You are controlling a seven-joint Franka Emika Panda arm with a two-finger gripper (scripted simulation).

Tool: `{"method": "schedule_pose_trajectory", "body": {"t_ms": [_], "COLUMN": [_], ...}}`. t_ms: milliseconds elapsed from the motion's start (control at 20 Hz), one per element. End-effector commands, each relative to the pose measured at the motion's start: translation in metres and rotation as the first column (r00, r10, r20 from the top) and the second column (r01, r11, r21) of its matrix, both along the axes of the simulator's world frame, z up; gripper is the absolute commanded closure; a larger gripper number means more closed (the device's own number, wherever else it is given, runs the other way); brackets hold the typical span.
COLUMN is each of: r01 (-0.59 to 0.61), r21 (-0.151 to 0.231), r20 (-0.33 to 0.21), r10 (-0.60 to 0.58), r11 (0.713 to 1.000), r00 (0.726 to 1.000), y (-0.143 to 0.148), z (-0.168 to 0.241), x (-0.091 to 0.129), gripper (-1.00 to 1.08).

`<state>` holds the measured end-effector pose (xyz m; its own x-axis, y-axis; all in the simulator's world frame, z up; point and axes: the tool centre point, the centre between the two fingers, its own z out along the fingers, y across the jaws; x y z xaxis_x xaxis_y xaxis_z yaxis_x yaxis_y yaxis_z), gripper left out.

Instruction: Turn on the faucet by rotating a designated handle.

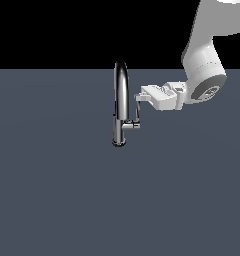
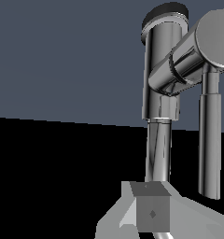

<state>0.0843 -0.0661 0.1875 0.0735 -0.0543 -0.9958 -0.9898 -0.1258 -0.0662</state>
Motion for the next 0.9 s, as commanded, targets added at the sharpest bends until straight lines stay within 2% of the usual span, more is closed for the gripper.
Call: {"method": "schedule_pose_trajectory", "body": {"t_ms": [0, 300, 700, 850], "r01": [0.030, 0.063, 0.060, 0.060], "r21": [0.029, 0.058, 0.056, 0.056], "r20": [-0.031, -0.066, -0.063, -0.063], "r10": [-0.029, -0.059, -0.056, -0.056], "r11": [0.999, 0.996, 0.997, 0.997], "r00": [0.999, 0.996, 0.996, 0.996], "y": [0.001, 0.003, 0.003, 0.003], "z": [-0.013, -0.027, -0.026, -0.025], "x": [0.001, 0.002, 0.002, -0.004], "gripper": [1.08, 1.08, 1.08, 1.08]}}
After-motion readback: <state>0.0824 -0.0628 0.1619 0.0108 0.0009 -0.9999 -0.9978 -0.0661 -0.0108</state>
